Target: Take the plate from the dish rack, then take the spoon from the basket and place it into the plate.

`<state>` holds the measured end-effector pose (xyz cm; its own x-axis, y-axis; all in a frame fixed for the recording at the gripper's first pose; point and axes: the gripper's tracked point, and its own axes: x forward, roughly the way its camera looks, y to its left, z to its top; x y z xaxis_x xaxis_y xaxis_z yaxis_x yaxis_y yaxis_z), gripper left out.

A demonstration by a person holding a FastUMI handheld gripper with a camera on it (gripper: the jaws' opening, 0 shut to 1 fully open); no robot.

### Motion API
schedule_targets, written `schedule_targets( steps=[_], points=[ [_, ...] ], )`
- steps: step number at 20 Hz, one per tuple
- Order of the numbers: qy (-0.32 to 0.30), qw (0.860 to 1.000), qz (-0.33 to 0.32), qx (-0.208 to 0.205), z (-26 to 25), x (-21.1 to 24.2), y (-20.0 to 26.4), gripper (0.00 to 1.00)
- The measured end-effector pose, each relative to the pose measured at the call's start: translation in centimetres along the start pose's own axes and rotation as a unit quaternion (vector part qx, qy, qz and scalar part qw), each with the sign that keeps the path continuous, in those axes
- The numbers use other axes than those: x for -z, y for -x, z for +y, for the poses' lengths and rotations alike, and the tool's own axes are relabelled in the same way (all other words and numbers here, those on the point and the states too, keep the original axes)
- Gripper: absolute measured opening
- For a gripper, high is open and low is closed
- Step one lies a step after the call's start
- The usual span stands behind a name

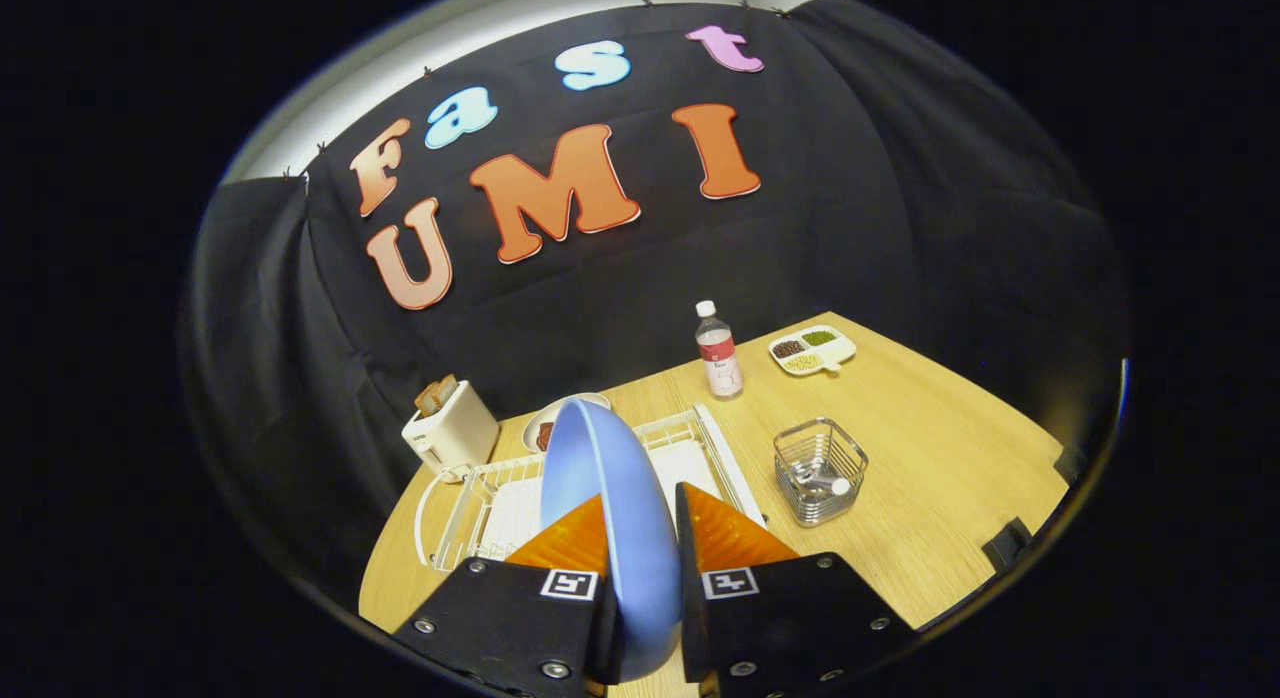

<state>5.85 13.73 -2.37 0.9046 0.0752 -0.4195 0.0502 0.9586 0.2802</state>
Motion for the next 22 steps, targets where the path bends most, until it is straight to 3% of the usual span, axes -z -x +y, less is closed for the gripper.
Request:
schedule_targets(
  steps=[6, 12, 22],
  points=[
    [-0.078, 0.996, 0.027, -0.025, -4.3, 5.5, 2.5, 0.24],
    [-0.159, 0.984, 0.056, -0.063, -6.5, 11.6, 3.0, 0.24],
    [-0.227, 0.966, 0.098, -0.07, -7.2, 17.3, 0.5, 0.24]
  ],
)
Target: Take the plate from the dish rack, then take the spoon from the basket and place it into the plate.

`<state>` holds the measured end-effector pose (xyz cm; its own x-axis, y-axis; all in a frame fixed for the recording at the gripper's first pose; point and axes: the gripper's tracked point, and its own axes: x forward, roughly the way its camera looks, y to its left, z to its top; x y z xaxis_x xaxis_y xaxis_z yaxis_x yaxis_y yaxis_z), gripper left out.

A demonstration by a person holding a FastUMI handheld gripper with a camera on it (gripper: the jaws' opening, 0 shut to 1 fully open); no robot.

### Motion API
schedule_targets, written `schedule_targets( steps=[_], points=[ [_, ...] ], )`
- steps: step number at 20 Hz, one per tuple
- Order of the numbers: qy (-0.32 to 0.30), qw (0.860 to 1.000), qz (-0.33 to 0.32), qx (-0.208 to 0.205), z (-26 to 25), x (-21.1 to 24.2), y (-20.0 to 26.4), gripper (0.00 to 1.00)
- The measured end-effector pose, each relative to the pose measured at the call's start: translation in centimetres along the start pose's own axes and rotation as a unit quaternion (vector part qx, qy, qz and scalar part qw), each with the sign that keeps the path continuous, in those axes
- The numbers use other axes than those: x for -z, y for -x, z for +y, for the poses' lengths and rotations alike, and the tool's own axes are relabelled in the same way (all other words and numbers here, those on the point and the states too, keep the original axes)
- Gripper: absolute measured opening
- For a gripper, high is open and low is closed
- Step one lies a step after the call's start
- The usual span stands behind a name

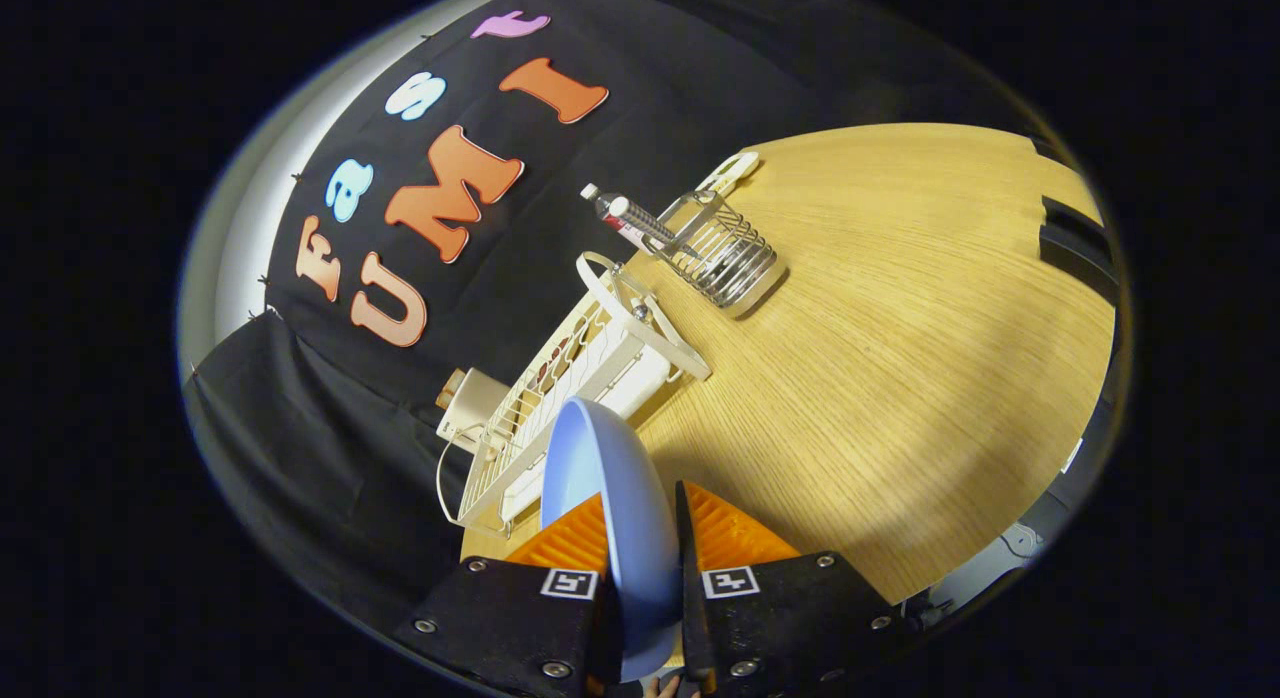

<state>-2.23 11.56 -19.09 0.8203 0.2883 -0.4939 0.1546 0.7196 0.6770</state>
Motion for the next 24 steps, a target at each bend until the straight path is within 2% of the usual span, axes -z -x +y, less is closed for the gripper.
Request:
schedule_targets(
  steps=[4, 7, 11, 14, 21, 24],
  points=[
    [0.022, 1.0, 0.009, 0.013, -0.1, 0.4, -1.1, 0.24],
    [0.023, 1.0, 0.01, 0.001, 1.0, 0.2, -1.2, 0.26],
    [0.041, 0.999, -0.01, 0.028, -0.3, -0.8, -1.3, 0.31],
    [0.048, 0.998, -0.019, 0.035, -0.5, -1.8, -0.9, 0.37],
    [0.145, 0.986, -0.061, 0.061, -1.1, -6.7, 1.1, 0.52],
    [0.188, 0.975, -0.09, 0.075, -1.0, -9.2, 1.8, 0.67]
  ],
)
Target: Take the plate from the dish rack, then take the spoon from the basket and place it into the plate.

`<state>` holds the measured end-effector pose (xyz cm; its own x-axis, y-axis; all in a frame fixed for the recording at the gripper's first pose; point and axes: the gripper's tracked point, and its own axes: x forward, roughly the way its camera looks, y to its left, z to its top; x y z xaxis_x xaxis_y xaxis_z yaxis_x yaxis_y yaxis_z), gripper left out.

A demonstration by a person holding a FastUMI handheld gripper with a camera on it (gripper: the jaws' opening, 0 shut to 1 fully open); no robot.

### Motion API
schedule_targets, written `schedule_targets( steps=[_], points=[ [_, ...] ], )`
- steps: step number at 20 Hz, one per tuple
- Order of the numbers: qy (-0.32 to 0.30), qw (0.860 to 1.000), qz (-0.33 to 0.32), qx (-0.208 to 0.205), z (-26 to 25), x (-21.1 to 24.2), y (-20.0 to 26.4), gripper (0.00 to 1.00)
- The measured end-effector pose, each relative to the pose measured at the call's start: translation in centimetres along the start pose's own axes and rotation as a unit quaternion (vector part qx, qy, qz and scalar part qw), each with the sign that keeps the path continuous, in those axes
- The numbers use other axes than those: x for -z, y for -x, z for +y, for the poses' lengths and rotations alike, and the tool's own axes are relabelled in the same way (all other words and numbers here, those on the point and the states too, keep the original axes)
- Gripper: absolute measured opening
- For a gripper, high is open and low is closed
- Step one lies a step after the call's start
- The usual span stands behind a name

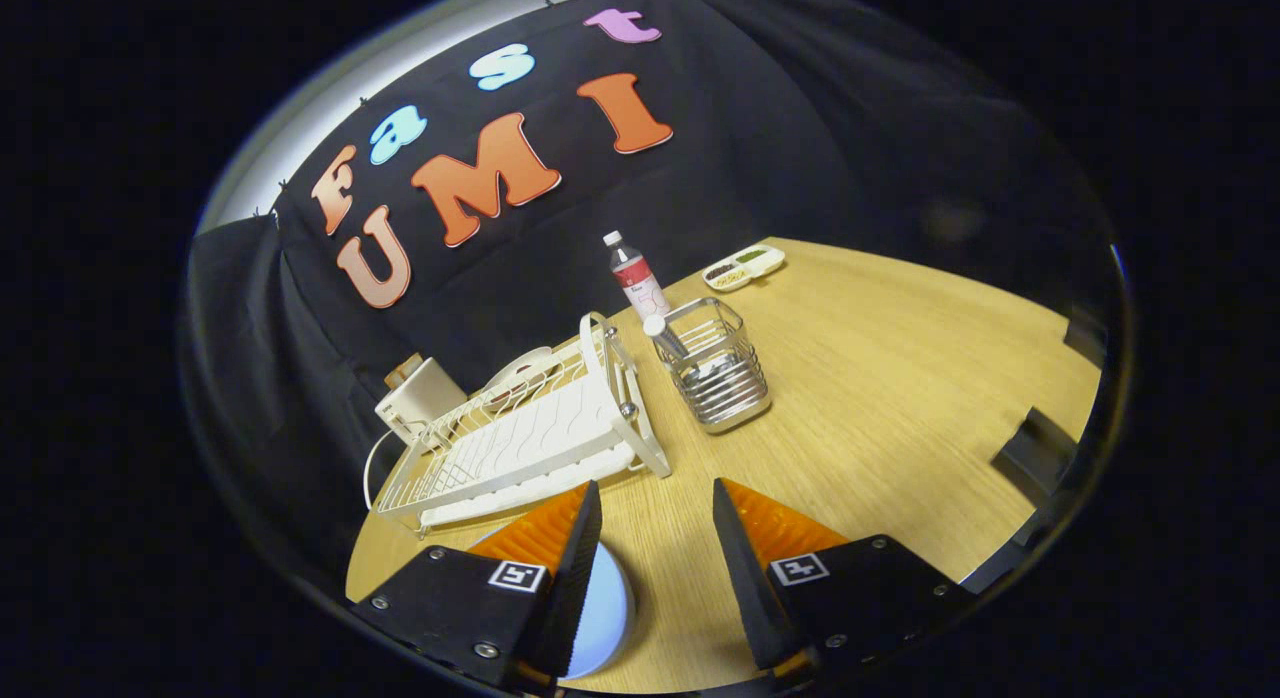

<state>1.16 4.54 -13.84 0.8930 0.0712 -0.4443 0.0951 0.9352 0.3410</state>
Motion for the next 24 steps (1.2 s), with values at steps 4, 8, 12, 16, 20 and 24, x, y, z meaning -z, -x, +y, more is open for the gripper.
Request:
schedule_targets(
  steps=[4, 8, 12, 16, 20, 24],
  points=[
    [0.059, 0.997, -0.043, 0.025, -1.0, -3.0, 0.1, 0.81],
    [0.114, 0.988, -0.095, 0.047, -1.3, -5.7, -0.3, 0.95],
    [0.161, 0.978, -0.123, 0.043, -0.5, -6.6, -1.9, 0.99],
    [0.171, 0.974, -0.141, 0.048, -0.6, -7.2, -4.3, 0.99],
    [0.182, 0.966, -0.176, 0.052, -0.4, -8.7, -6.1, 0.97],
    [0.196, 0.964, -0.169, 0.056, -0.4, -8.2, -8.2, 0.72]
  ],
)
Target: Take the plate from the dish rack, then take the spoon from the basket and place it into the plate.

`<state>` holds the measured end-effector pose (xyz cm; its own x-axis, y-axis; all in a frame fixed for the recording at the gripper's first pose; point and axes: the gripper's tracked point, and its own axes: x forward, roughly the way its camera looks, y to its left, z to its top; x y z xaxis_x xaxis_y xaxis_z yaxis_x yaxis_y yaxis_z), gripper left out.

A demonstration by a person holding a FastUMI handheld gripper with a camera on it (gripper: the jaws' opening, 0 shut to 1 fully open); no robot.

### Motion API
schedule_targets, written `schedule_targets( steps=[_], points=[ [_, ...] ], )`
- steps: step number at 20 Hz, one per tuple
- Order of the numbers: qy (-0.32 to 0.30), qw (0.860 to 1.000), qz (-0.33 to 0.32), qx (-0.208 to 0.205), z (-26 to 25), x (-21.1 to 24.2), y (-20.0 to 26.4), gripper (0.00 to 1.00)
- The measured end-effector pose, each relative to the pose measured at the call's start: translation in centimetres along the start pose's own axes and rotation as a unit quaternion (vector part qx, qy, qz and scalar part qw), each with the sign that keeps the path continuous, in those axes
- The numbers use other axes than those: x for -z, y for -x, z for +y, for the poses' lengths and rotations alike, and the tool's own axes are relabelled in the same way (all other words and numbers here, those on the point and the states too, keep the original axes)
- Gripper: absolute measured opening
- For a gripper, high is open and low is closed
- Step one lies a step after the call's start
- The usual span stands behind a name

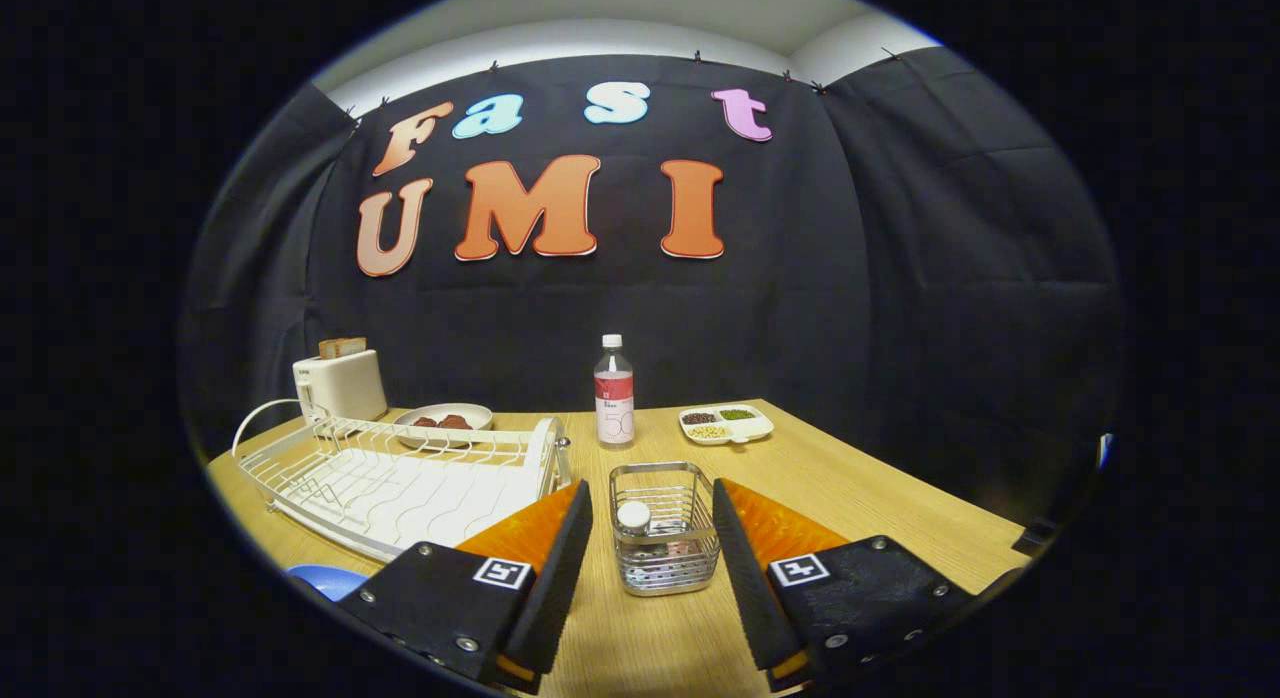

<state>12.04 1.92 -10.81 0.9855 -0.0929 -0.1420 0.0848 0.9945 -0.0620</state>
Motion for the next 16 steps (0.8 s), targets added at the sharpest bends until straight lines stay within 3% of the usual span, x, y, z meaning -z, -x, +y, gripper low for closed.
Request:
schedule_targets(
  steps=[1, 2, 7, 10, 16],
  points=[
    [-0.001, 1.0, 0.004, -0.001, 0.1, 0.3, -0.3, 0.67],
    [-0.002, 1.0, 0.007, -0.002, 0.3, 0.5, -0.7, 0.55],
    [0.0, 1.0, -0.006, -0.003, 0.6, 0.4, -1.6, 0.14],
    [0.008, 1.0, -0.024, -0.002, 0.7, -0.7, -1.4, 0.08],
    [0.004, 0.999, -0.049, 0.001, 0.2, -3.7, 0.0, 0.08]
  ],
)
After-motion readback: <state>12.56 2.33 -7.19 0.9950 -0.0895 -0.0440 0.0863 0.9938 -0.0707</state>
